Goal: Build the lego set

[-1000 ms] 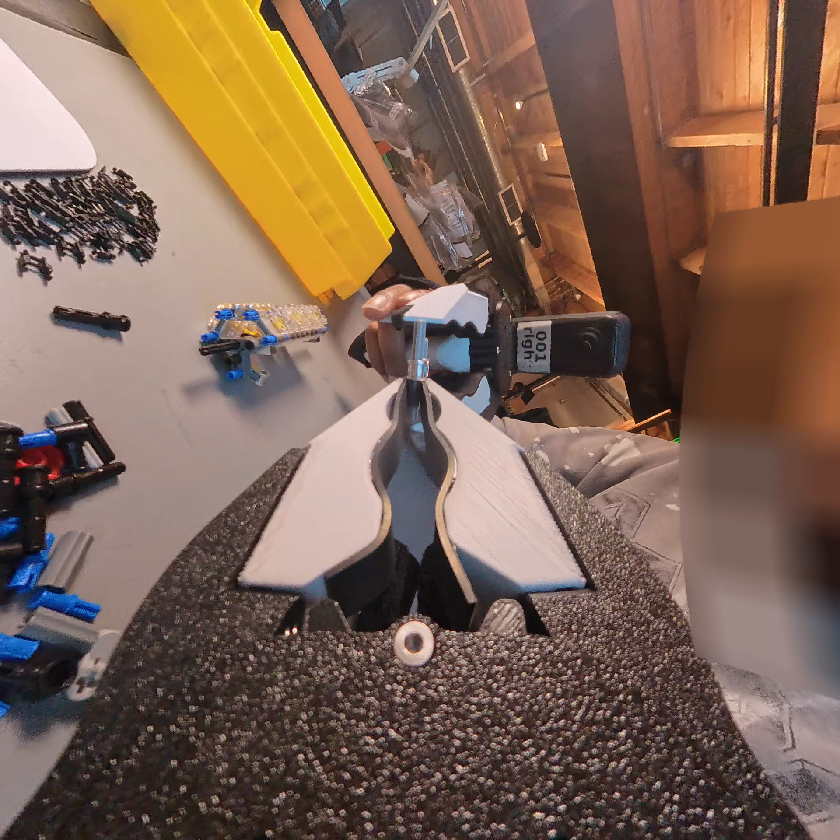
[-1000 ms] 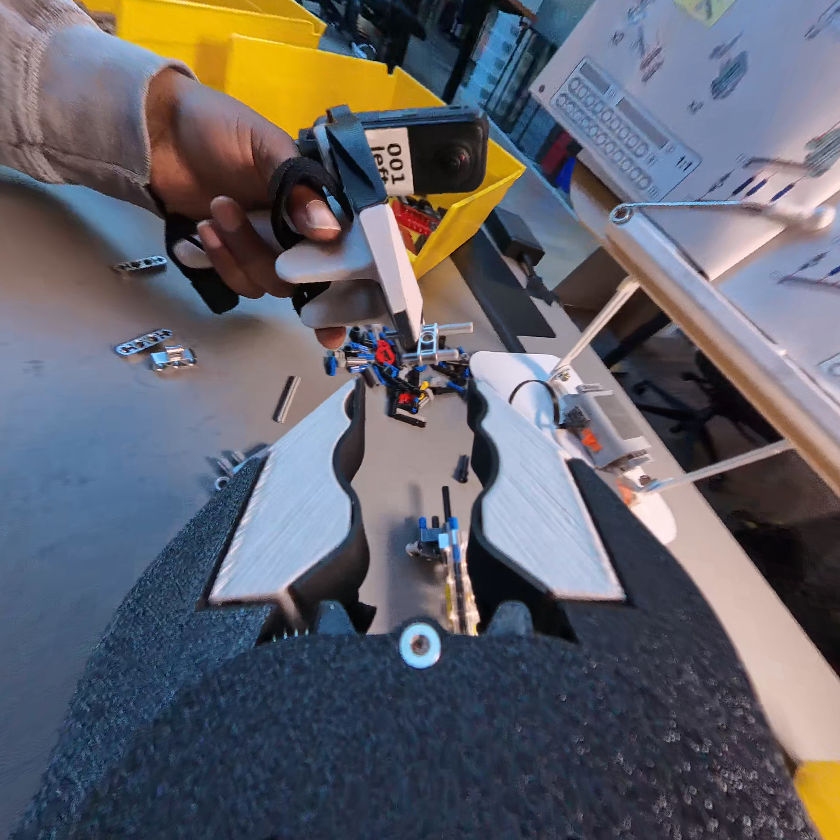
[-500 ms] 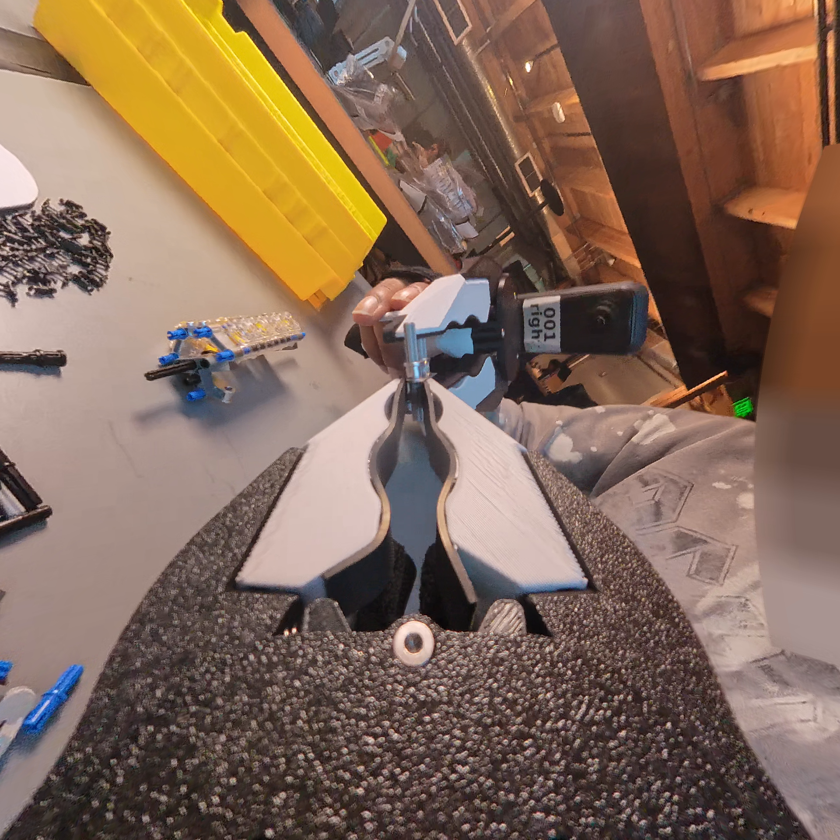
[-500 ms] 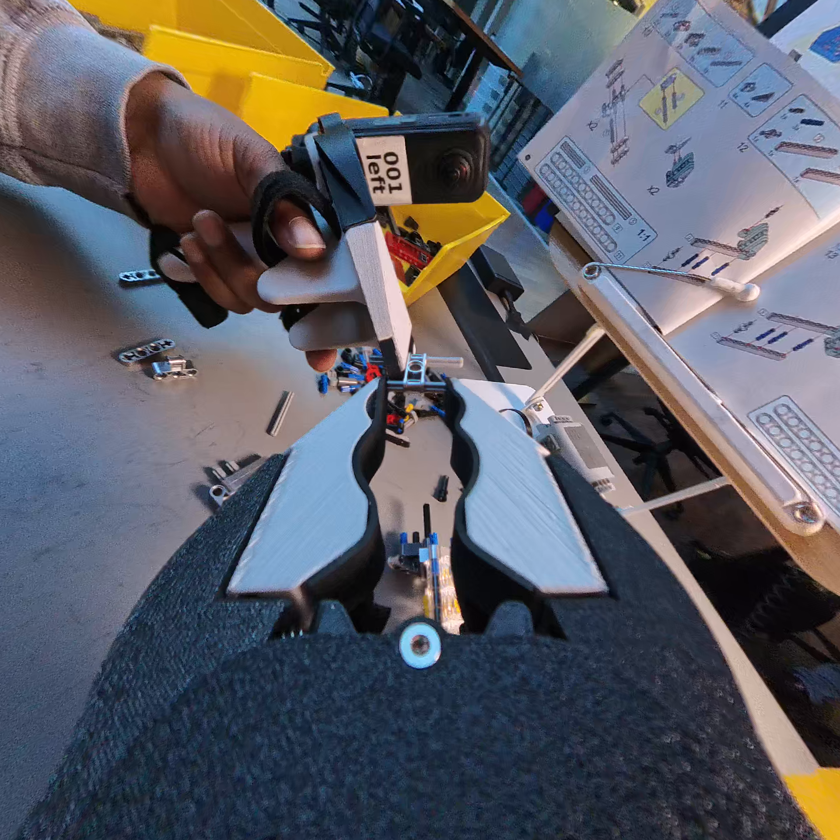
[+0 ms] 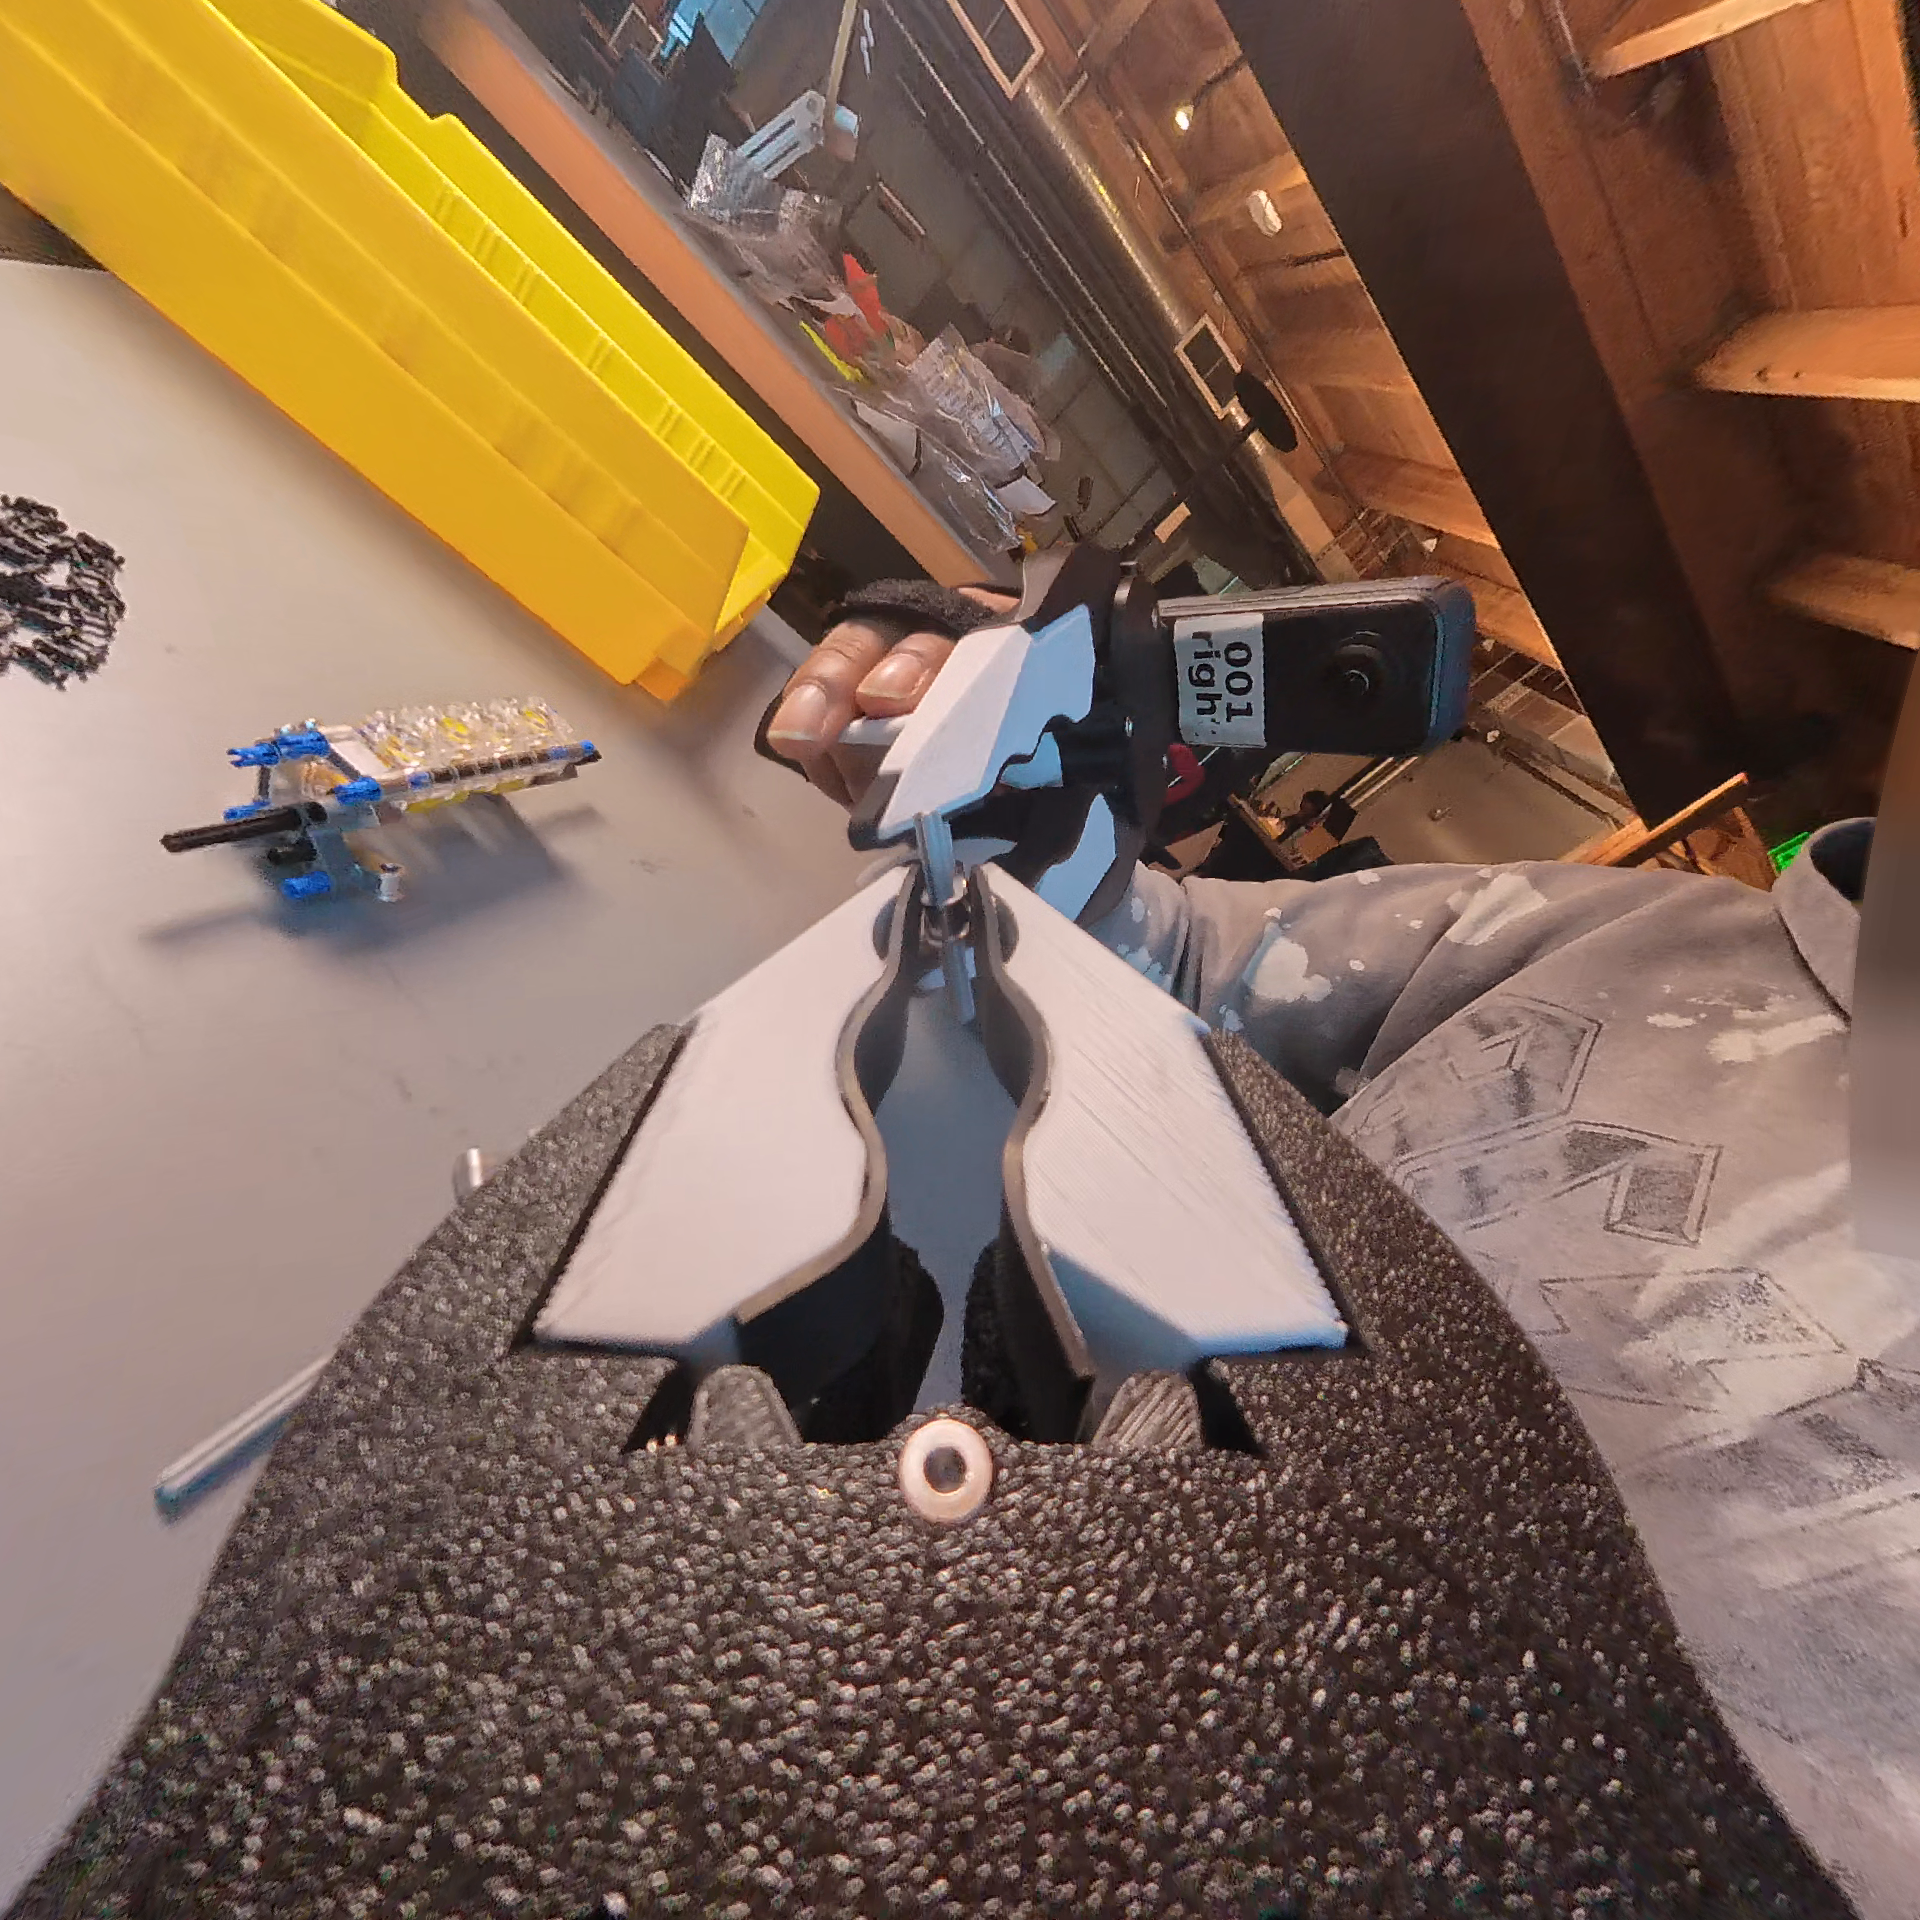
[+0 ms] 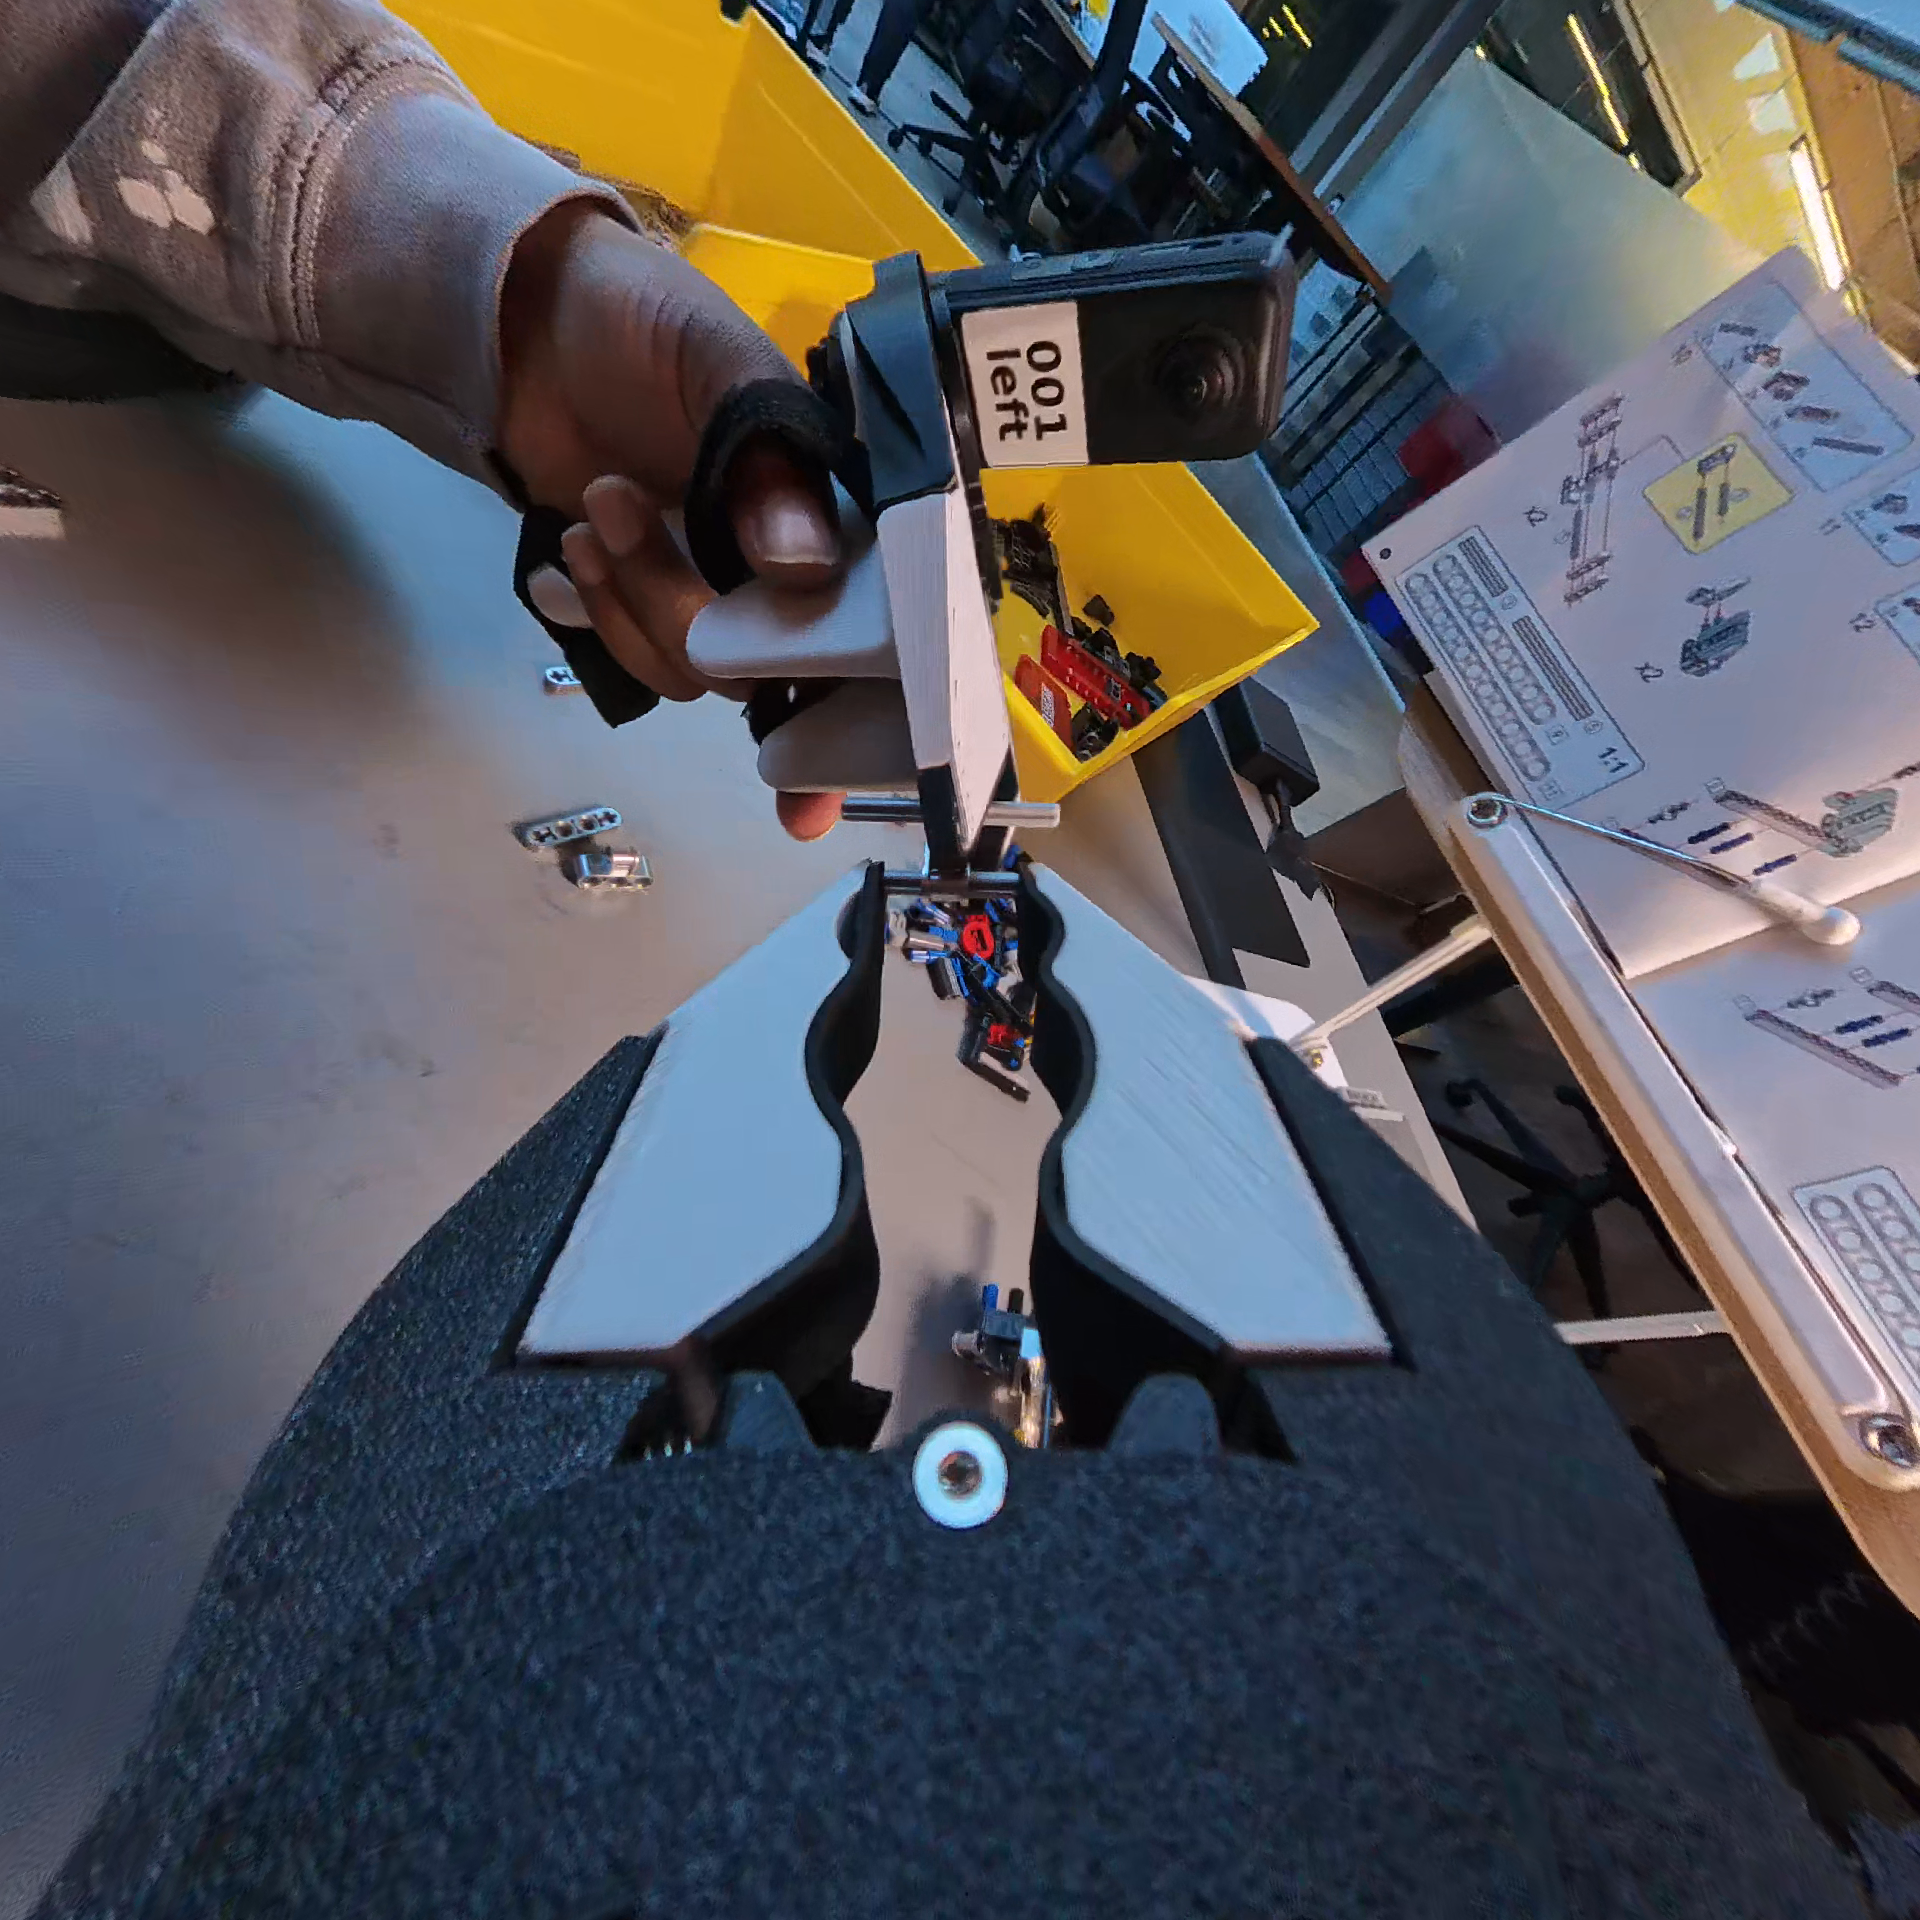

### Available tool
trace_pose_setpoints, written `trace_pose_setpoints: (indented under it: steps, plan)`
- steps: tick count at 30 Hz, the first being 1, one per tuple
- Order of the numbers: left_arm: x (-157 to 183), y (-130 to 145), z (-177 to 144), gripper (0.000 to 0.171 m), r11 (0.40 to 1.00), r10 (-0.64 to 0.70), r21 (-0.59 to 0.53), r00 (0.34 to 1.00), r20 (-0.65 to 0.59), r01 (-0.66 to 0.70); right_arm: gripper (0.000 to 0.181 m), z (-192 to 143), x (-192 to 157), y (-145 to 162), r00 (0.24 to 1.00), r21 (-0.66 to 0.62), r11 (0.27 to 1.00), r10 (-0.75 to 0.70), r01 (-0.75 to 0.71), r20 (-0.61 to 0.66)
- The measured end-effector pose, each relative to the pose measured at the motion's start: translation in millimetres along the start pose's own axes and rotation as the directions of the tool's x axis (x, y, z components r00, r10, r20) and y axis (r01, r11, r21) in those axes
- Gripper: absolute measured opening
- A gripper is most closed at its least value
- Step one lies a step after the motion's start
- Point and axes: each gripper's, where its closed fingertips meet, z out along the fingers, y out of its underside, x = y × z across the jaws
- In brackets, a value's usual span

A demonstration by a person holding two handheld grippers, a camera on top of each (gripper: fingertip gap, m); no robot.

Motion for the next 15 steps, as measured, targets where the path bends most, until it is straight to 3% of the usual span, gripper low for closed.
trace_pose_setpoints:
  steps: [3, 5, 6, 11, 15]
  plan:
    - [3, 8, -7, 0.007, 0.999, -0.022, 0.04, 1.0, 0.008, 0.022, 0.022, 2, -7, -2, 0.999, -0.018, 0.999, -0.041, 0.042, 0.009]
    - [7, 13, -12, 0.006, 0.997, -0.03, 0.075, 1.0, -0.001, 0.03, 0.005, 2, -12, -7, 0.998, -0.003, 0.998, -0.063, 0.063, 0.02]
    - [10, 15, -14, 0.006, 0.996, -0.028, 0.089, 1.0, -0.004, 0.028, 0.005, 3, -15, -10, 0.997, 0.004, 0.998, -0.068, 0.068, 0.032]
    - [32, 13, -30, 0.006, 0.973, -0.002, 0.232, 1.0, -0.032, 0.009, 0.025, 7, -27, -21, 0.995, -0.012, 0.997, -0.074, 0.075, 0.068]
    - [45, 5, -49, 0.006, 0.936, 0.026, 0.352, 0.999, -0.047, -0.008, 0.04, 2, -30, -50, 0.989, 0.083, 0.992, 0.09, -0.1, 0.116]
